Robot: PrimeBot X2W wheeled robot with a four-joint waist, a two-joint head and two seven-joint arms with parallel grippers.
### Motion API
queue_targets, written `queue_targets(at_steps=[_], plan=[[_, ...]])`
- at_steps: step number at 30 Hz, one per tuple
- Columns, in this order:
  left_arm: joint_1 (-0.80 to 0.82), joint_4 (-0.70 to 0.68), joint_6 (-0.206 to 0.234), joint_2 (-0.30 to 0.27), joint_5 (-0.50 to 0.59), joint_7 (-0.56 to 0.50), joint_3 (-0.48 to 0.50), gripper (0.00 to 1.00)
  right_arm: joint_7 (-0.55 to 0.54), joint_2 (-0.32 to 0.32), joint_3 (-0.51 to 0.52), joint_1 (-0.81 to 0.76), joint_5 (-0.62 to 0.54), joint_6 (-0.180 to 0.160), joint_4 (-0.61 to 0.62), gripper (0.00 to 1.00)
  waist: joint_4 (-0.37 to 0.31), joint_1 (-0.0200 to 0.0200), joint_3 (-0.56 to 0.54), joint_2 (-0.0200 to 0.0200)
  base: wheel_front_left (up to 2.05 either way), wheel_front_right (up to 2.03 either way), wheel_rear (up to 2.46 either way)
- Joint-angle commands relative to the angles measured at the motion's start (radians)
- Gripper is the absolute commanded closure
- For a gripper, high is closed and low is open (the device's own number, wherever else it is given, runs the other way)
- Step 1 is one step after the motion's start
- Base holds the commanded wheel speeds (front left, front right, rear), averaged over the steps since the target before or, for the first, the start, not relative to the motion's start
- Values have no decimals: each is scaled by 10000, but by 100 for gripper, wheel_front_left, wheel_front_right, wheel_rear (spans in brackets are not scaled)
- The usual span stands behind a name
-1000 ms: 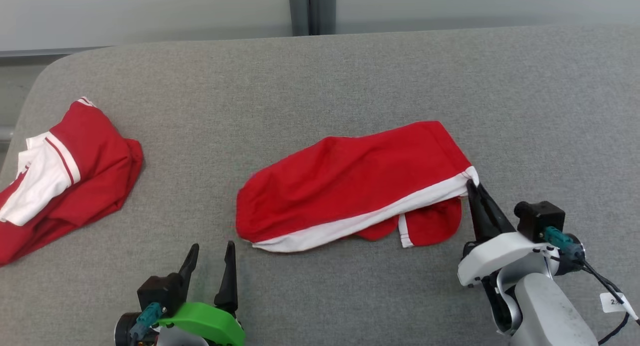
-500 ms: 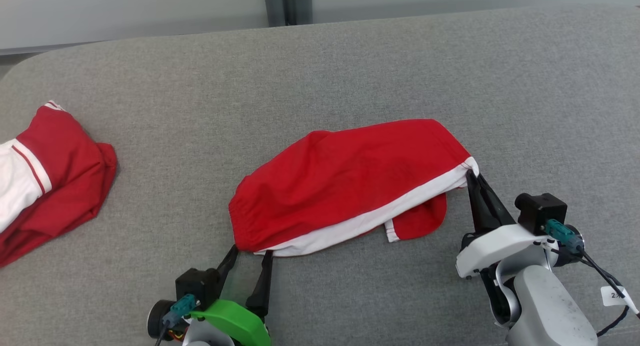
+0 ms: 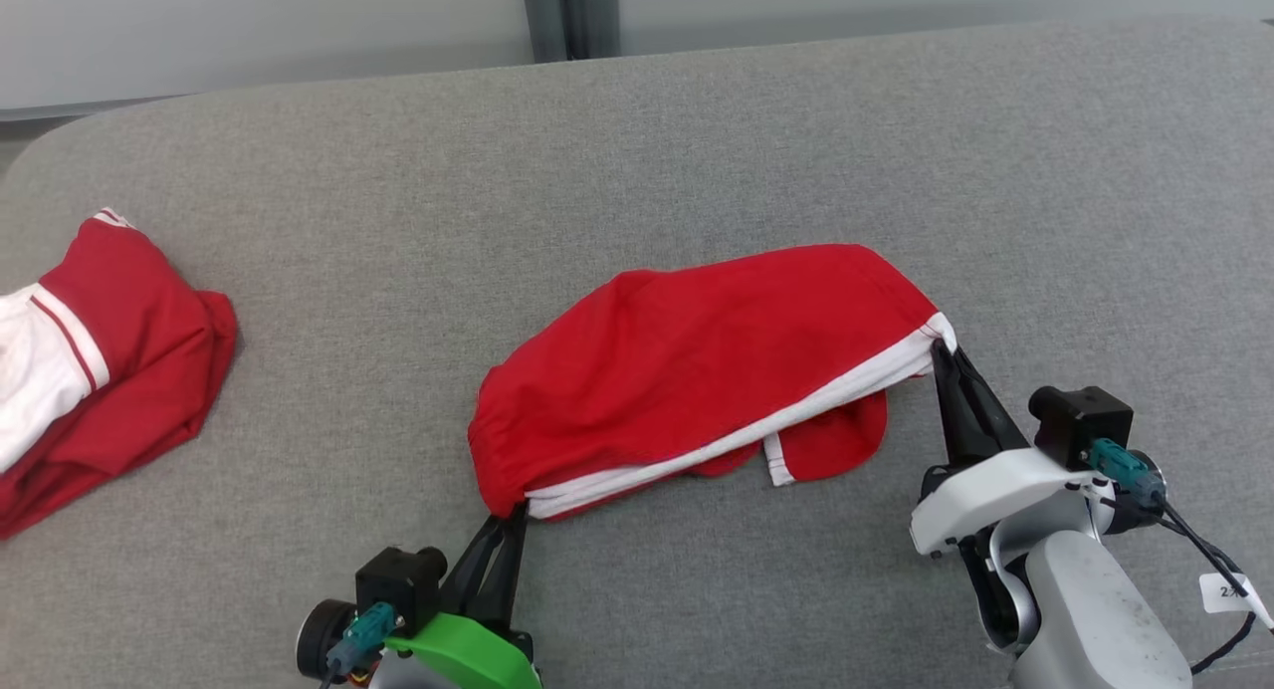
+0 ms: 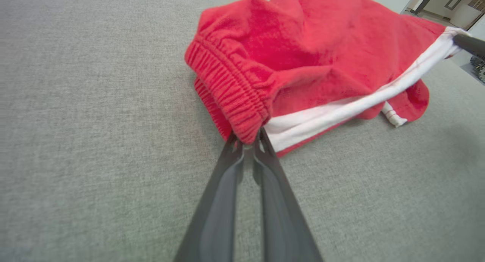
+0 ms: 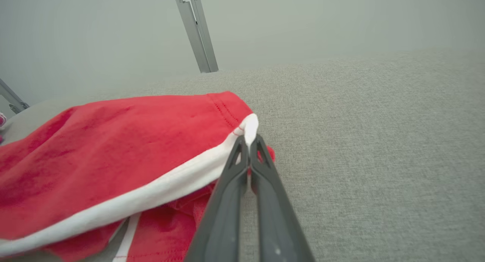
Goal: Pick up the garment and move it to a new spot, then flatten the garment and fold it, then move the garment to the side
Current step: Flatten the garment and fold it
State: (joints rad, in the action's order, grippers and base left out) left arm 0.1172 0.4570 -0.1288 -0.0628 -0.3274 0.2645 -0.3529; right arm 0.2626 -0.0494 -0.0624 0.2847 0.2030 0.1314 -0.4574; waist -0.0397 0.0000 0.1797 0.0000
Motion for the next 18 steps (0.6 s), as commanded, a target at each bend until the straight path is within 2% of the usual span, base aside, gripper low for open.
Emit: queue_targets(at_steps=[1, 6, 11, 18], plan=[[-54, -200, -30, -120, 18, -3, 89, 100, 31, -26, 25, -124, 149, -13, 46, 100, 123, 0, -215, 0, 0, 0, 0], [-155, -1123, -29, -353, 89, -3, 225, 100, 32, -26, -12, -72, 507, -13, 408, 100, 240, 0, -839, 0, 0, 0, 0], [429, -1940, -30, -793, 175, 1, 402, 100, 32, -29, -197, 273, 723, -14, 938, 100, 137, 0, -1619, 0, 0, 0, 0], [2261, -3010, -29, -1969, 233, -3, 368, 100, 31, -70, -331, 1347, 750, -14, 1773, 100, -159, 0, -2240, 0, 0, 0, 0]])
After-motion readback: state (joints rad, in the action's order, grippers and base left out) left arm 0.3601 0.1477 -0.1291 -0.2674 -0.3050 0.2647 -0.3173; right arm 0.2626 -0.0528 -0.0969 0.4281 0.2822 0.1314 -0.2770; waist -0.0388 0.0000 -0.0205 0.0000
